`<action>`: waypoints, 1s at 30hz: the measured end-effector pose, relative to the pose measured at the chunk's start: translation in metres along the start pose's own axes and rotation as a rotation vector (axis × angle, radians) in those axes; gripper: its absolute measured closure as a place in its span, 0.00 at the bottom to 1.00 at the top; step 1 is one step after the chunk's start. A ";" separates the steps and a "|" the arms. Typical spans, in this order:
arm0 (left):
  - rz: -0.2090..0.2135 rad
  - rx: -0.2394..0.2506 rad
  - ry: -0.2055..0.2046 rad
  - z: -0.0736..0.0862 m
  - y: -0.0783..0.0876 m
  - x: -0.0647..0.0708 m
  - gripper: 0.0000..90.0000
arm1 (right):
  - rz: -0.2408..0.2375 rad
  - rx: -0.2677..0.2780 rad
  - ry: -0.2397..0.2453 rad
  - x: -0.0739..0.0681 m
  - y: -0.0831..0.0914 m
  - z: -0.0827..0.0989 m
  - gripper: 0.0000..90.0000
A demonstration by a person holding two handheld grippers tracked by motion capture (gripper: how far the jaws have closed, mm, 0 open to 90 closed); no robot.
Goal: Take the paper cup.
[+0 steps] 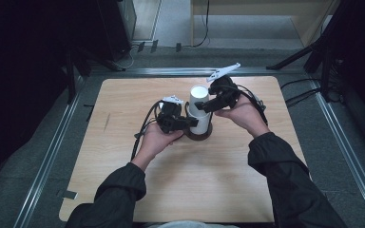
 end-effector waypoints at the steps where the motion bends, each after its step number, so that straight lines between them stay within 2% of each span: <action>1: 0.000 -0.001 0.000 0.000 0.000 0.000 0.87 | 0.000 -0.004 0.000 0.000 0.000 -0.001 0.28; 11: -0.002 0.003 0.003 0.000 0.000 0.000 0.87 | 0.018 -0.033 0.021 -0.003 -0.005 -0.013 0.30; 30: -0.011 0.003 0.006 0.000 0.000 0.000 0.86 | 0.050 -0.036 0.038 -0.004 -0.006 -0.019 0.38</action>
Point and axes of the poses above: each handheld gripper's, and its own axes: y roughly backward along the jaws, z roughly out of its underside, x roughly to its right, the point moved 5 cm from there along -y, roughly forward along the jaws, and after that the axes turned 11 degrees about z, right-handed, at the moved point
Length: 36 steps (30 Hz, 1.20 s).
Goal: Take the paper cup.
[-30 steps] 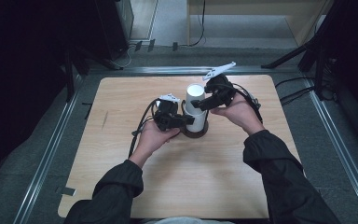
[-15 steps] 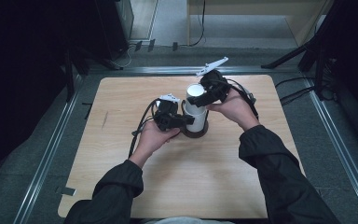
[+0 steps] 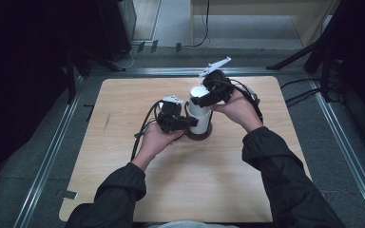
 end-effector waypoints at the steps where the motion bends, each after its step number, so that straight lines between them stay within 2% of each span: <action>1: 0.000 0.000 0.000 0.000 0.000 0.000 0.86 | 0.000 0.000 0.000 0.000 0.000 0.000 0.38; 5: 0.009 0.003 0.017 0.000 0.000 -0.001 0.86 | -0.001 -0.006 -0.006 0.000 0.000 0.000 0.38; 10: 0.012 -0.001 0.021 0.000 0.000 -0.002 0.87 | -0.011 -0.014 -0.011 0.000 0.001 -0.001 0.38; 21: 0.013 0.001 0.024 0.000 0.000 -0.003 0.88 | 0.002 -0.044 0.007 -0.001 0.001 -0.004 0.39; 30: 0.010 0.002 0.025 0.000 0.000 -0.003 0.88 | 0.008 -0.047 0.008 -0.001 0.002 -0.004 0.39; 36: 0.011 0.001 0.030 0.000 -0.001 -0.003 0.86 | 0.009 -0.020 -0.006 0.001 0.007 -0.009 0.39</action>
Point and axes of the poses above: each handheld gripper's, and its own axes: y roughly backward along the jaws, z roughly out of its underside, x roughly to its right, the point moved 5 cm from there along -y, roughly forward along the jaws, and after that the axes turned 11 degrees about z, right-handed, at the moved point
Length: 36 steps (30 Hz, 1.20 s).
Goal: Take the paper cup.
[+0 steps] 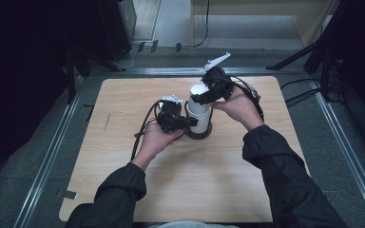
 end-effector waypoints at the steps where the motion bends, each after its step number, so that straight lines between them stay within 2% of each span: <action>1: 0.000 0.000 0.000 0.000 0.000 0.000 0.86 | 0.000 0.000 0.000 0.000 0.000 0.000 0.39; 8: 0.001 -0.002 0.000 0.000 0.000 0.000 0.85 | -0.006 -0.006 0.007 0.001 0.002 -0.002 0.39; 18: 0.005 -0.007 -0.002 -0.001 0.000 0.002 0.81 | -0.018 -0.019 -0.034 0.007 0.011 -0.010 0.39; 26: 0.024 0.014 0.012 -0.003 0.005 0.003 0.79 | -0.020 -0.014 -0.039 0.010 0.018 -0.016 0.39; 30: 0.024 0.037 0.001 -0.005 0.006 0.004 0.77 | -0.022 -0.022 -0.039 0.010 0.020 -0.017 0.39; 36: 0.019 0.031 -0.006 -0.005 0.005 0.005 0.76 | -0.025 -0.024 -0.042 0.010 0.022 -0.018 0.39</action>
Point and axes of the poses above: each handheld gripper's, and its own axes: y roughly backward along the jaws, z roughly out of its underside, x roughly to its right, the point moved 5 cm from there along -y, roughly forward along the jaws, and after that the axes turned 11 degrees about z, right-handed, at the moved point
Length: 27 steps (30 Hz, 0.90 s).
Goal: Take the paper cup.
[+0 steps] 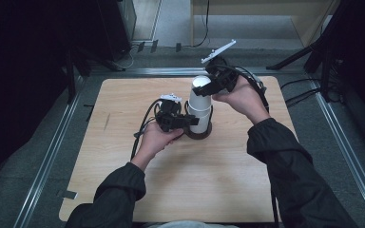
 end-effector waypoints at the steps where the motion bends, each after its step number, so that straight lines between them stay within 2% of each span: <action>1: -0.002 0.003 -0.002 0.000 -0.001 0.000 0.76 | 0.000 0.000 0.000 0.000 0.000 0.000 0.39; 18: -0.031 -0.013 -0.056 0.001 -0.006 0.006 0.67 | -0.005 0.002 0.010 0.001 0.011 -0.002 0.39; 27: -0.018 -0.020 -0.045 0.001 -0.007 0.008 0.61 | -0.005 0.002 0.029 0.002 0.019 -0.007 0.39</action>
Point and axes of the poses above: each handheld gripper's, and its own axes: y roughly backward along the jaws, z roughly out of its underside, x roughly to its right, the point moved 5 cm from there along -y, roughly forward along the jaws, and after that the axes turned 11 degrees about z, right-handed, at the moved point
